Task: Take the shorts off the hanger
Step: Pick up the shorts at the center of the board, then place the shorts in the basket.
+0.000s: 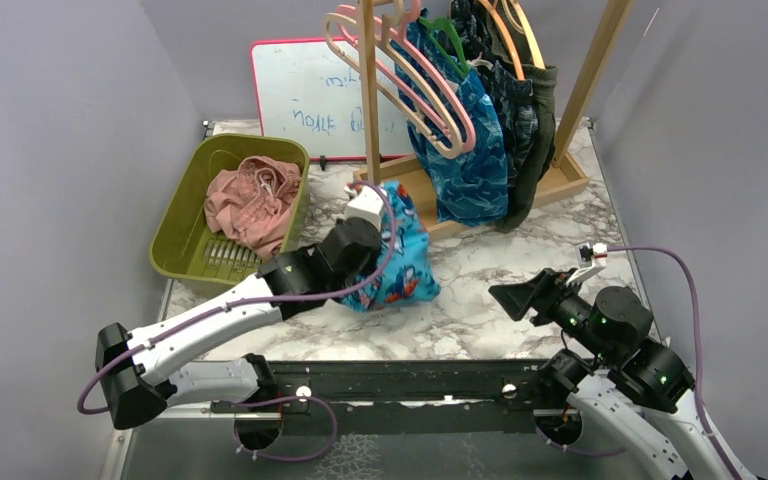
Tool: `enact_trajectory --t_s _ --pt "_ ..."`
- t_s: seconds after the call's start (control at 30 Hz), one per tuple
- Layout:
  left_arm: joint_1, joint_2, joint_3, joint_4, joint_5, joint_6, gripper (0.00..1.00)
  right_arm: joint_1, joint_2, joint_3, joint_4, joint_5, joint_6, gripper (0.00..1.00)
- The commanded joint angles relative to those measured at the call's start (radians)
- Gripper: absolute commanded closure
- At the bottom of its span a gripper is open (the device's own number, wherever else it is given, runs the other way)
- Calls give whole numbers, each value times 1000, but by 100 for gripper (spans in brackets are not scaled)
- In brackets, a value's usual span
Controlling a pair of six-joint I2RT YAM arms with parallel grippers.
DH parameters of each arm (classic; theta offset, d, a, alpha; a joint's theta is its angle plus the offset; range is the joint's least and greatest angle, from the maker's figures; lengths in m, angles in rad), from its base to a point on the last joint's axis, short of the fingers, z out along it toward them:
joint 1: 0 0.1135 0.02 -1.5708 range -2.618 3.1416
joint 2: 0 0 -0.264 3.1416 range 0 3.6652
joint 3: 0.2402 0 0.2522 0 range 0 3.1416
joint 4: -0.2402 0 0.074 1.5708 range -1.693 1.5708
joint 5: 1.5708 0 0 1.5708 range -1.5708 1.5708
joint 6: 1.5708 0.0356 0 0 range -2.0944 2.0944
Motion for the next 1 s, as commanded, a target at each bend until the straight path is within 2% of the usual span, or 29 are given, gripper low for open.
enact_trajectory --t_s 0.0,0.2,0.33,0.6,0.73,0.97 --pt "142 -42 110 -62 -21 109 100 4 -15 -9 21 -20 -15 23" --pt "371 -103 230 -127 4 217 100 3 -29 -16 26 -29 -15 23" --pt "469 -92 351 -153 -72 278 100 4 -30 -18 28 -36 -16 23" --pt "601 -53 490 -92 -258 422 100 4 -31 -19 27 -43 -16 23" --pt "647 -65 423 -93 -301 409 100 4 -37 -21 29 -46 -16 23" --pt "693 -163 156 -105 -328 272 100 4 -42 -25 32 -52 -19 23"
